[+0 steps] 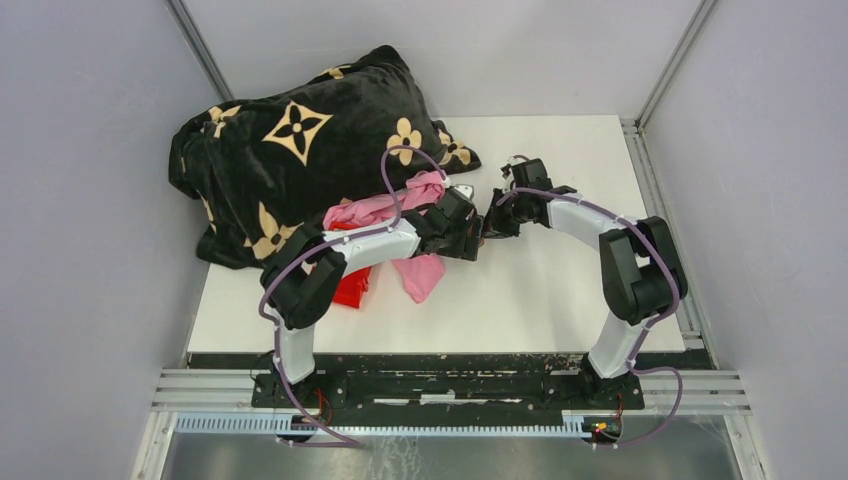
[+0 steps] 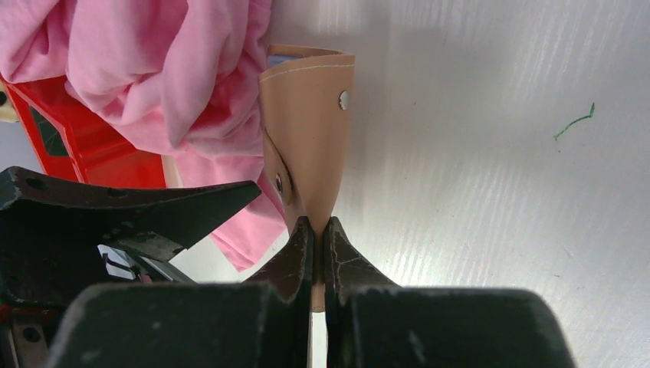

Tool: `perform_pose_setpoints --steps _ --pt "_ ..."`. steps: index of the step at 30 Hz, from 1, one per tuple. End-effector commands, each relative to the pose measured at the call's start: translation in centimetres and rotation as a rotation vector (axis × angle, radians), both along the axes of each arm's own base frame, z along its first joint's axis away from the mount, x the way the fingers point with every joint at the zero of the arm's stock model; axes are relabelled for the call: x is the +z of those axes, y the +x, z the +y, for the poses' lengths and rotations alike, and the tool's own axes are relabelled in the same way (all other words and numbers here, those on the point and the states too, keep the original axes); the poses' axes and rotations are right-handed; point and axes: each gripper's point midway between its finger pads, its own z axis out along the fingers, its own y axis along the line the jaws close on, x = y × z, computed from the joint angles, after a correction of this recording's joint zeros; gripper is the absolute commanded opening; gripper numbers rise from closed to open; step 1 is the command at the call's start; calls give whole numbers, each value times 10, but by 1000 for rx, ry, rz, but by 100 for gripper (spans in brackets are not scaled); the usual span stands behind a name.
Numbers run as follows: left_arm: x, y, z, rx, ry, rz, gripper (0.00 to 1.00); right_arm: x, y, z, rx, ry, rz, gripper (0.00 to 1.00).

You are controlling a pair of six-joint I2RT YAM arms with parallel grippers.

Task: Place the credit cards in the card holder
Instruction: Move the card holder to the center of the board.

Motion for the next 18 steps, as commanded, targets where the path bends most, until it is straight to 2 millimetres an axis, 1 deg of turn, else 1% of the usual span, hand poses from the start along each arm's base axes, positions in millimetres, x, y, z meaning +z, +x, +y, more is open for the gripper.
perform_pose_setpoints --steps 1,6,10,13,18 --pt "51 21 -5 94 -100 -111 82 20 2 4 11 28 -63 1" --pt "75 18 -5 92 -170 -149 82 16 0 5 14 25 -56 1" --pt "84 16 -3 93 -191 -163 82 11 -2 8 24 24 -47 1" --pt "85 20 -3 103 -183 -175 82 11 -4 12 34 25 -49 1" --pt "73 27 -1 135 -128 -160 82 13 -7 16 47 23 -54 1"
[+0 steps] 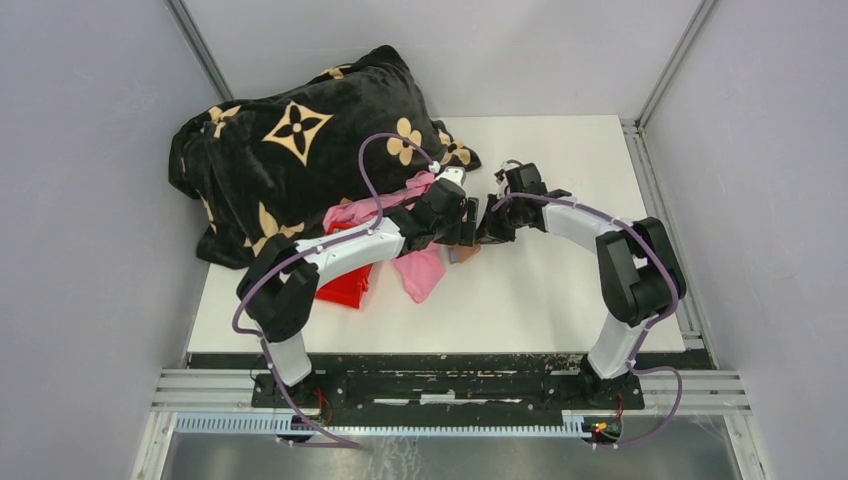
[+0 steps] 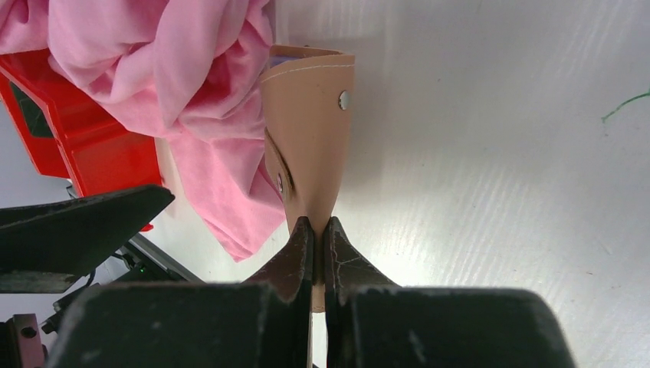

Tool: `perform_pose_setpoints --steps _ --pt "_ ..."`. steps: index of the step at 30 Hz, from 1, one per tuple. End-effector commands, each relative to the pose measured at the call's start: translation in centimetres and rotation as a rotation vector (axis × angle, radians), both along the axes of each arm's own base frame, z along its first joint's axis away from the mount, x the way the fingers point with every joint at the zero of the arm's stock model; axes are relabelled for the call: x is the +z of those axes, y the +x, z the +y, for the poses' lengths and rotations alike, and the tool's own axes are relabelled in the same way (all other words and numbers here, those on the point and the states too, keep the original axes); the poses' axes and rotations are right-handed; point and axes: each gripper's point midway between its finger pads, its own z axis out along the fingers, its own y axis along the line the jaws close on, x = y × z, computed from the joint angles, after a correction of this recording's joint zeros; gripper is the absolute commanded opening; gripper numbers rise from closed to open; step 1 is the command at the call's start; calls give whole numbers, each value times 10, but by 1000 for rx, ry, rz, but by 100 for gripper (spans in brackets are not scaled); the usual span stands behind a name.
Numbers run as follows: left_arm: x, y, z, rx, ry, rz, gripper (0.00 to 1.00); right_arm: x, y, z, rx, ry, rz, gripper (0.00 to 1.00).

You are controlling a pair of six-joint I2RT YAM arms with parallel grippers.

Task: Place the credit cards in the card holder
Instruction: Move the card holder to the center of the board, then open the card holder at the center of the board.

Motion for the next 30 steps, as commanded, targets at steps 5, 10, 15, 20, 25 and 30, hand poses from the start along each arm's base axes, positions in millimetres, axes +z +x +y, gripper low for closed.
perform_pose_setpoints --steps 5,10,15,20,25,30 --pt "0 23 9 146 32 -13 82 16 0 11 25 27 -60 1" --pt "-9 26 15 184 52 7 81 18 -2 13 26 30 -66 1" --pt "-17 23 15 181 62 31 80 18 -2 14 24 33 -67 1" --pt "-25 20 9 145 58 61 79 17 -1 17 22 41 -65 1" --pt "-34 15 5 110 73 95 79 16 -2 19 22 45 -65 1" --pt "-43 12 8 106 106 117 76 18 -1 19 17 51 -72 1"
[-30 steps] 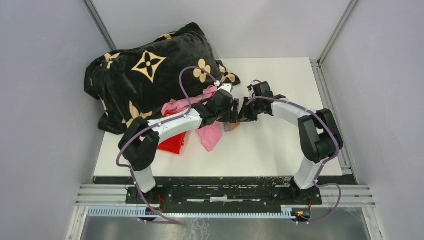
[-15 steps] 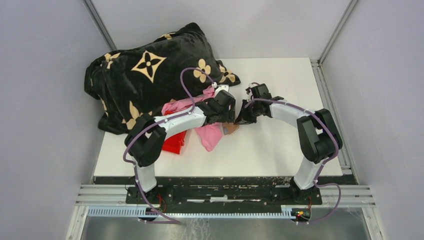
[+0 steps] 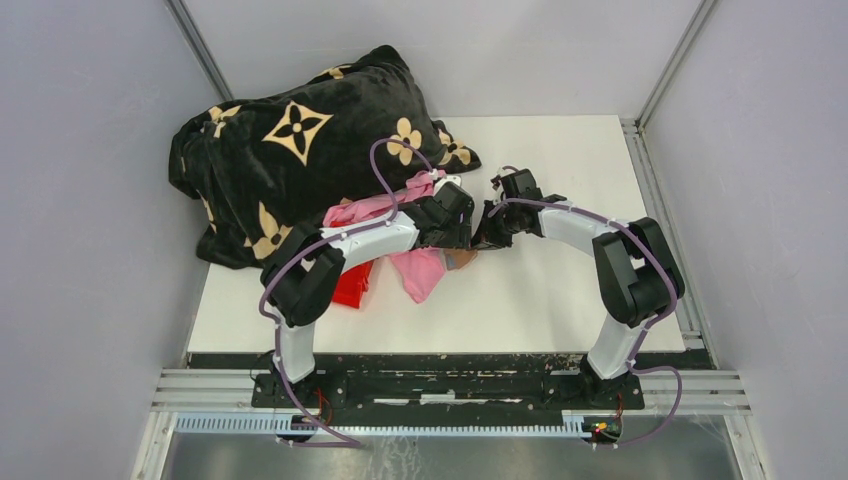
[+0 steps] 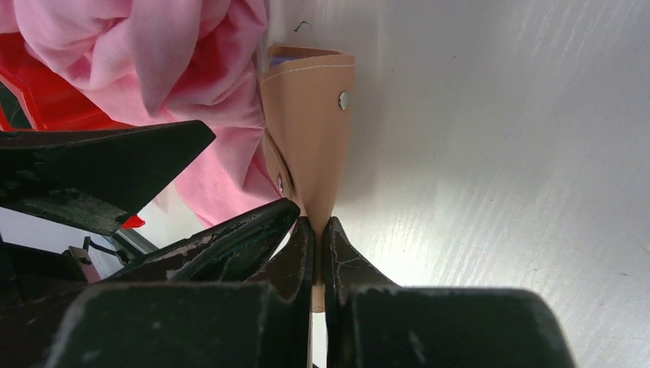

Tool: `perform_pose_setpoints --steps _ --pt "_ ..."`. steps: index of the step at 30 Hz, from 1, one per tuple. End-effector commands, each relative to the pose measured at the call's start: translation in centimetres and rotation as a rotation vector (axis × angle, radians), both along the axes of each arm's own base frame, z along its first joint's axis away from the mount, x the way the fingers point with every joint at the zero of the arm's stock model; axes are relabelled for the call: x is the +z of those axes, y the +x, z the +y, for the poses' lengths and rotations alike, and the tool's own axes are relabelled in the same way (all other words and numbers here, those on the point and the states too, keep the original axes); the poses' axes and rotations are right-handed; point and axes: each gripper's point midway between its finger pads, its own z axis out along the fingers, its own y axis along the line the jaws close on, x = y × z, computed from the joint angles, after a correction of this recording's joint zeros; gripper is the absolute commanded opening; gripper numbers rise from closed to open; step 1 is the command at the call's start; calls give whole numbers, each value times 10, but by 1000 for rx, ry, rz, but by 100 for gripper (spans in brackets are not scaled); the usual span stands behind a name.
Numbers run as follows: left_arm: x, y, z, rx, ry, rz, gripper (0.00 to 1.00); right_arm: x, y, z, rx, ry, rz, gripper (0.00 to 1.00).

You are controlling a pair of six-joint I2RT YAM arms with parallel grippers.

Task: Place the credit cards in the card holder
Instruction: Open the card holder at the center of the board.

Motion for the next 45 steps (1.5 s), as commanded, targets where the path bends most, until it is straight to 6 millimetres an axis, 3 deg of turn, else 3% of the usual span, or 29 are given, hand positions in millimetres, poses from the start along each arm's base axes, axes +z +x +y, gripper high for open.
perform_pose_setpoints --steps 1,15,26,34,45 --pt "5 1 -7 -4 -22 13 76 28 12 11 1 59 -90 1" --pt "-19 -13 -3 -13 4 90 70 26 10 14 -12 85 -80 1" --pt "-34 -9 11 16 103 95 60 24 7 14 -4 87 -74 1" --pt "-35 1 32 60 229 44 41 23 8 13 -4 85 -74 1" --pt "-38 7 57 105 373 2 27 19 7 13 -1 81 -63 1"
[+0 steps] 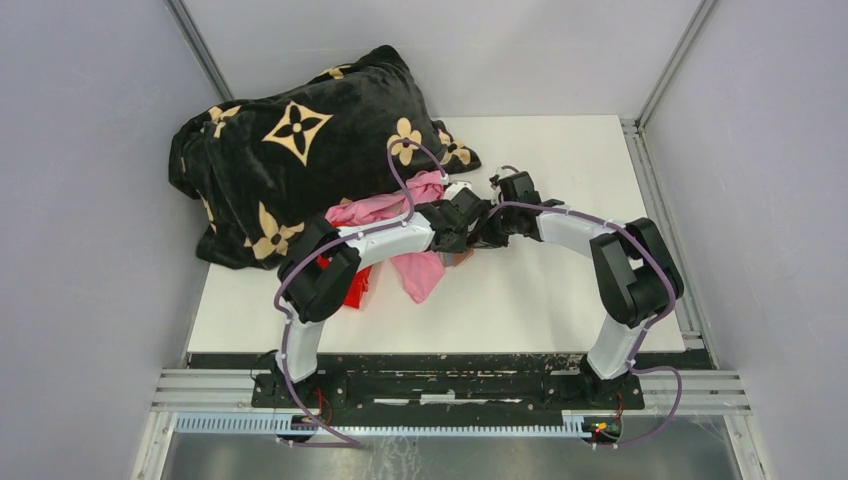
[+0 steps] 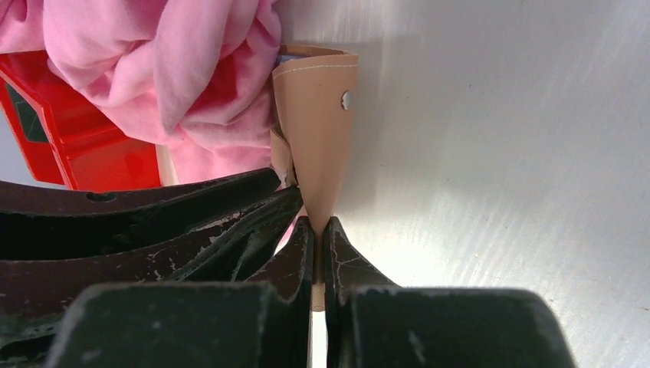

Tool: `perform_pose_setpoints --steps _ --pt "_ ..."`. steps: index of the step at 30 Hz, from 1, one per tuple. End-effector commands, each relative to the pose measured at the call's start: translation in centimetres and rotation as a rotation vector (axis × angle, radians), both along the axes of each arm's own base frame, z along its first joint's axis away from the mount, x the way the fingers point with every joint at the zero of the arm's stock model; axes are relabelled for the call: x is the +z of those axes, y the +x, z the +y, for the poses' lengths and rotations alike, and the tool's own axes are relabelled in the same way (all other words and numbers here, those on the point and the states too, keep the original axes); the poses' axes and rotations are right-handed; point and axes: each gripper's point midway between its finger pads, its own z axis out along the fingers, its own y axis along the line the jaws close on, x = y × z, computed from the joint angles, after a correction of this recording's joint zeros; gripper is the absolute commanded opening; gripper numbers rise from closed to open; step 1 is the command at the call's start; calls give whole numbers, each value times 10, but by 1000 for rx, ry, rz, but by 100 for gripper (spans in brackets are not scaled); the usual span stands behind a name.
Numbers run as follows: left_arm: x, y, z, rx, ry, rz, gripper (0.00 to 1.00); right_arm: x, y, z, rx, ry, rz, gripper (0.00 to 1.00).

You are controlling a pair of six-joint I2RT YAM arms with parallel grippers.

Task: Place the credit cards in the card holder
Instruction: Open the card holder at the center of the board.

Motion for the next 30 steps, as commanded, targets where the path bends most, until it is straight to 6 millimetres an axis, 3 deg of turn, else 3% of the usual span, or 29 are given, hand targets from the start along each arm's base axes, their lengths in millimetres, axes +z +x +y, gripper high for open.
perform_pose_setpoints --steps 1,5,8,18,23,30 --pt "-18 11 57 87 244 -27 27 19 -2 8 23 56 -15 1" --pt "-17 14 60 91 262 -42 21 17 -1 7 22 50 -12 1" --pt "-14 16 61 99 267 -55 4 15 -1 7 23 44 -6 1" --pt "2 26 69 150 233 -107 3 8 1 3 11 22 8 1" --pt "14 25 74 181 213 -124 3 6 8 -9 -21 -1 10 1" --pt "6 17 57 132 112 -57 4 -2 24 -30 -73 -32 24 3"
